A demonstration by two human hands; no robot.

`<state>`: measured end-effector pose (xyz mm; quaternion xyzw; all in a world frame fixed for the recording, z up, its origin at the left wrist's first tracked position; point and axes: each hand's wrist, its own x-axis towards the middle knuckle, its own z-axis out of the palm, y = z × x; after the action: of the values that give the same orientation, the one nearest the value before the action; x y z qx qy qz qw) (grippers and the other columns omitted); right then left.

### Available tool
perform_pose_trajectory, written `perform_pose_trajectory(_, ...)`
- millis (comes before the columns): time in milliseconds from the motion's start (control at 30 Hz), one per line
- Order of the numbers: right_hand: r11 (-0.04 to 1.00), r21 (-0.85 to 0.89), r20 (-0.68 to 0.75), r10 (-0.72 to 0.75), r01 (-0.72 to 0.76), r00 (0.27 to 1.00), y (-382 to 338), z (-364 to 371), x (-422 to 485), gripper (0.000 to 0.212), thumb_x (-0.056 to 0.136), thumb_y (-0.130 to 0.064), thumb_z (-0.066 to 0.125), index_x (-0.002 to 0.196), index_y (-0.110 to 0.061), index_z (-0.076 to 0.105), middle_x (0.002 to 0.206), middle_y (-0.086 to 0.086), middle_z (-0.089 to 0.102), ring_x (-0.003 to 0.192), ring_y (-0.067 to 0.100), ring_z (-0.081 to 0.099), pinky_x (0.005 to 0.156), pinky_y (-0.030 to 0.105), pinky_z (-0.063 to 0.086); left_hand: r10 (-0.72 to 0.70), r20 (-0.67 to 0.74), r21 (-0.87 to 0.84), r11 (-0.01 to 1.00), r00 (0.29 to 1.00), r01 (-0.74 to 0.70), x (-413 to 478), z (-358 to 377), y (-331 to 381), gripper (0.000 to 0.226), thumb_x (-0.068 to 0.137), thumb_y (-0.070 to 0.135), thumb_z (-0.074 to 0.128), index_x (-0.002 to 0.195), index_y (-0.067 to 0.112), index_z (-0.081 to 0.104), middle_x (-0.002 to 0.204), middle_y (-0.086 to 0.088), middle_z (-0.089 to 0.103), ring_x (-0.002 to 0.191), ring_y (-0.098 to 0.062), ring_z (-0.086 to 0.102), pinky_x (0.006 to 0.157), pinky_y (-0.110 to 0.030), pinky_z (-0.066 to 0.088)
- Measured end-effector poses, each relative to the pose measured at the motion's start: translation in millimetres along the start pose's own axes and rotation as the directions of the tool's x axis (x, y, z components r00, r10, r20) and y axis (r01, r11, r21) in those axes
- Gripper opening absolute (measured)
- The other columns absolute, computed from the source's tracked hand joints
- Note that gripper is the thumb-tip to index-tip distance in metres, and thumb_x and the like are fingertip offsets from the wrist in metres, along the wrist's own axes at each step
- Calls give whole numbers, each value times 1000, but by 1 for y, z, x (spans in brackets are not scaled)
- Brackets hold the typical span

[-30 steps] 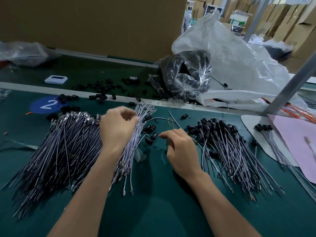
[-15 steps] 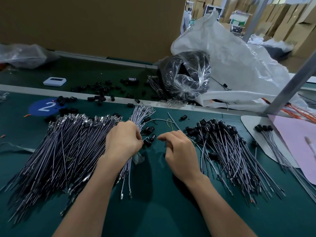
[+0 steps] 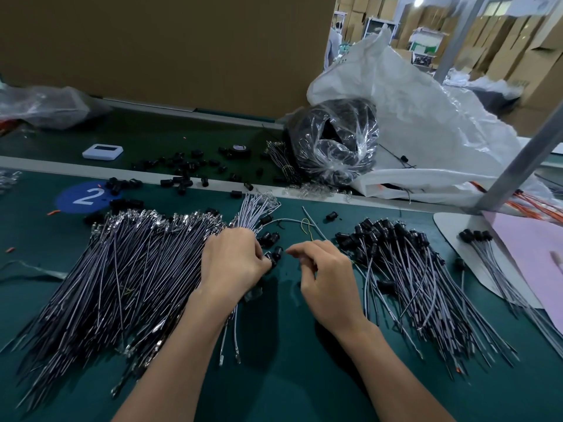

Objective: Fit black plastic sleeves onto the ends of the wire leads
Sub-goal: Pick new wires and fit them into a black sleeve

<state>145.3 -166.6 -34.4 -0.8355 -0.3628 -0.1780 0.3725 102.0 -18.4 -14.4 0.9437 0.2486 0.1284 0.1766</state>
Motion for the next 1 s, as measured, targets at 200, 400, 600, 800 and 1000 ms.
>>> perform_pose_trajectory(200, 1000, -9, -2, -10, 10, 1000, 1, 0, 0, 27, 84, 8, 56, 96, -9, 73, 91, -1, 70, 89, 17, 61, 78, 28, 50, 5, 44, -65, 998, 999, -2, 1, 4, 4, 17, 81, 36, 74, 67, 29, 68, 80, 5, 71, 81, -20, 66, 65, -24, 43)
perform_pose_trajectory(400, 999, 44, -77, 4, 0, 997, 3, 0, 1, 23, 88, 4, 59, 101, -9, 72, 96, -1, 70, 91, 16, 63, 81, 28, 51, 128, -109, -178, 973, 986, -146, 0, 7, 6, 10, 81, 32, 74, 74, 26, 69, 83, 6, 67, 81, -18, 60, 75, -30, 42)
perform_pose_trajectory(600, 991, 124, -115, 61, -46, 992, 3, -1, 4, 16, 88, -3, 64, 99, -13, 71, 90, -5, 72, 81, 7, 65, 77, 19, 50, 343, -229, -357, 841, 911, -406, -4, 8, 16, 6, 78, 15, 74, 81, 15, 69, 82, 7, 59, 79, -16, 57, 71, -35, 48)
perform_pose_trajectory(800, 961, 236, -152, 184, -145, 971, 6, -4, 7, 16, 86, 0, 65, 87, -15, 70, 77, -10, 69, 75, 1, 64, 71, 7, 44, 371, -225, -441, 785, 901, -434, -5, 14, 15, 6, 84, 15, 70, 86, 19, 66, 80, 10, 64, 70, -12, 60, 69, -36, 53)
perform_pose_trajectory(1000, 956, 236, -192, 221, -173, 956, 8, -7, 9, 17, 88, 0, 64, 87, -17, 67, 76, -14, 65, 74, -1, 62, 68, 7, 44, 289, -238, -596, 711, 927, -374, -3, 15, 16, 15, 81, 7, 75, 86, 21, 74, 67, 22, 64, 59, -9, 59, 60, -13, 46)
